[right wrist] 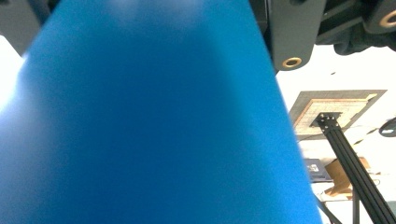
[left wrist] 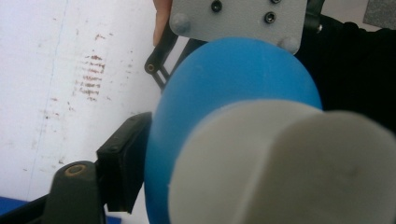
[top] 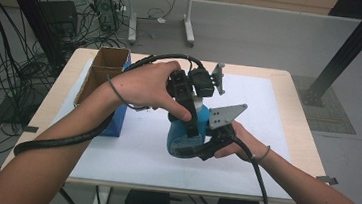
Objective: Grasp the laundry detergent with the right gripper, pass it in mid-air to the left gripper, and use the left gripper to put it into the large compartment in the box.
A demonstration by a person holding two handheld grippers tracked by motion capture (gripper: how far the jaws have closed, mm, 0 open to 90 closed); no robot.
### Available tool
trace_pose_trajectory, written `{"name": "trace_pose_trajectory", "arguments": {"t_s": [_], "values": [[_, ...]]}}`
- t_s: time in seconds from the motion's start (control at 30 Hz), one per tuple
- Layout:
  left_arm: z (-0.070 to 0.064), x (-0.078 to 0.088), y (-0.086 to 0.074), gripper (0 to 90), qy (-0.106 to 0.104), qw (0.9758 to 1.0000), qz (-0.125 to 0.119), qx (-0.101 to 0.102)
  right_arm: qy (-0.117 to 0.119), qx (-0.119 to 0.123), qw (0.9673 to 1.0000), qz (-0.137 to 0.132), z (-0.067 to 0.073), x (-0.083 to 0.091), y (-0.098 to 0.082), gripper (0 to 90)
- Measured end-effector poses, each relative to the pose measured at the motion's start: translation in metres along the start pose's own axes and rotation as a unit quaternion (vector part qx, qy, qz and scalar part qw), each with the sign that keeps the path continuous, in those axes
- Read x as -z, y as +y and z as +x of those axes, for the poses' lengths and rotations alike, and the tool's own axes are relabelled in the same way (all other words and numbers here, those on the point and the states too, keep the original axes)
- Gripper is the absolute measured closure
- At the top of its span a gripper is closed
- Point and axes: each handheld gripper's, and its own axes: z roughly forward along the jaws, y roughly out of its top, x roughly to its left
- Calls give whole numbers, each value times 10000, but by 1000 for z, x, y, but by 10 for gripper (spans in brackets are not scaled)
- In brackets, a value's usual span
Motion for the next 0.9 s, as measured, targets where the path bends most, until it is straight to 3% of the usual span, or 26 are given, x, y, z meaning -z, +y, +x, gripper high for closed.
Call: {"name": "trace_pose_trajectory", "arguments": {"t_s": [0.13,0.9], "values": [[2,0,0,345,-32,10000,-48,52,-19,-15,10000,2,-1,0,0,397],[-2,2,2,353,53,10000,27,74,6,36,10000,15,0,1,2,397]]}}
